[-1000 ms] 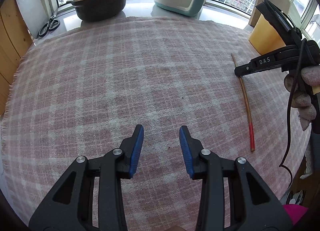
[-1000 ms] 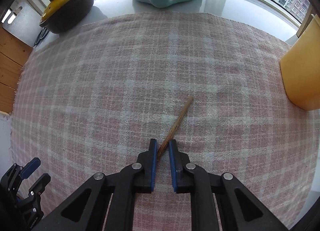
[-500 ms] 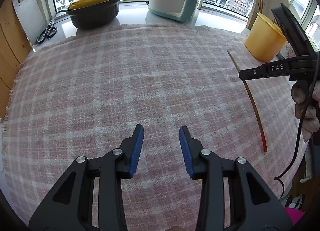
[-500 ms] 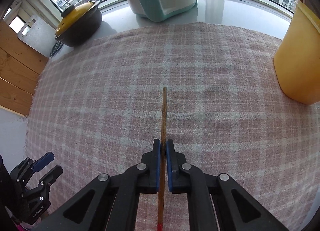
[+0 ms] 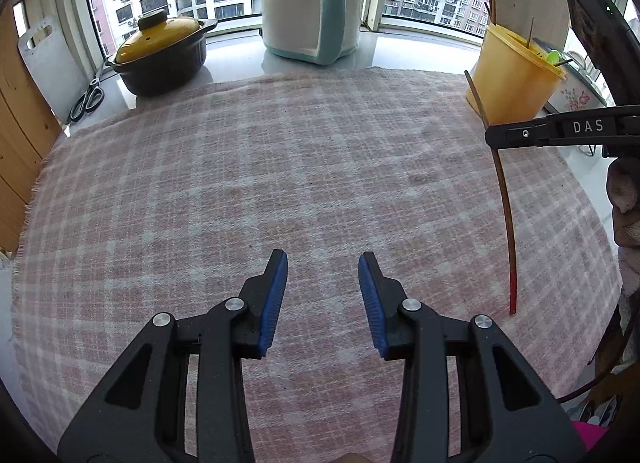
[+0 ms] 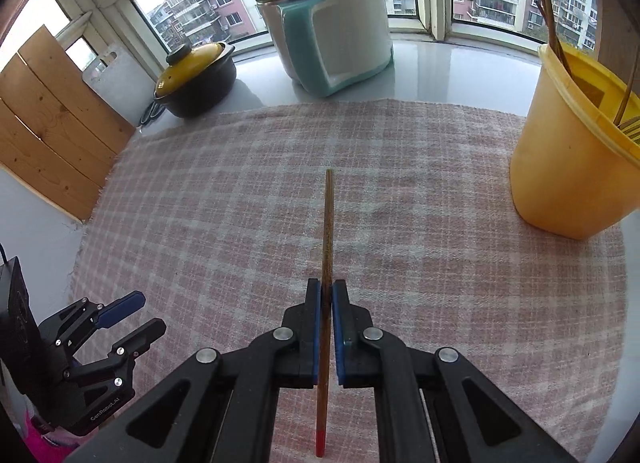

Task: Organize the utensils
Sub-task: 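Lift the chopstick with the right tool and carry it over the yellow bin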

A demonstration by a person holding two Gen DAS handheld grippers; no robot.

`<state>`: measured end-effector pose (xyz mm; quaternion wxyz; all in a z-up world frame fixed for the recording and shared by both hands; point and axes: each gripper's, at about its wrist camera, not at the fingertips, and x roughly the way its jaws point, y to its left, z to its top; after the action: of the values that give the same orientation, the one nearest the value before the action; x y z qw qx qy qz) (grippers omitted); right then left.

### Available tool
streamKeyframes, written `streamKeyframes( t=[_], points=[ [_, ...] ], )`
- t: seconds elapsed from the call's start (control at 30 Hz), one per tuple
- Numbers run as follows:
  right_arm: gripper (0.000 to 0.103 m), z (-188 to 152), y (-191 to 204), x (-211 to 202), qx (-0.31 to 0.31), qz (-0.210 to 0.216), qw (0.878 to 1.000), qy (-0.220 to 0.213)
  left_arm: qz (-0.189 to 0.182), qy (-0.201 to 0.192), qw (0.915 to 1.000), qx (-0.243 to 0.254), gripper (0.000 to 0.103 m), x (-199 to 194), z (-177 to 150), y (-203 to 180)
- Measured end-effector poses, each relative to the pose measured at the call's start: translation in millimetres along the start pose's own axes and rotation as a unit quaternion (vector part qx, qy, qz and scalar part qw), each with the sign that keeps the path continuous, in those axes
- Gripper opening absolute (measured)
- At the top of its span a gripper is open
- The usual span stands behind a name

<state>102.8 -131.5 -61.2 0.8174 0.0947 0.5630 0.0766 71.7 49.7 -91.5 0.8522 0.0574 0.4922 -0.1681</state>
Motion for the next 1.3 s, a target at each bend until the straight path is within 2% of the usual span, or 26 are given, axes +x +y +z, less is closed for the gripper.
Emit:
streamKeyframes(
  t=[0.33, 0.7, 1.3],
  points=[
    [0.003, -4, -28, -36, -0.014, 0.025, 0.999, -0.040, 0.008, -0.002, 0.9999, -0.009, 0.037, -2, 1, -48],
    [0.003, 3, -67, -82, -0.012, 0.021, 0.996, -0.088, 0.015, 0.006, 0.9999, 0.002, 0.037, 5, 5, -83],
    [0.003, 72, -133, -155, 0.015, 0.025, 0.989, -0.144, 0.016, 0.025, 0.9996, 0.000, 0.037, 26, 9, -97]
  ],
)
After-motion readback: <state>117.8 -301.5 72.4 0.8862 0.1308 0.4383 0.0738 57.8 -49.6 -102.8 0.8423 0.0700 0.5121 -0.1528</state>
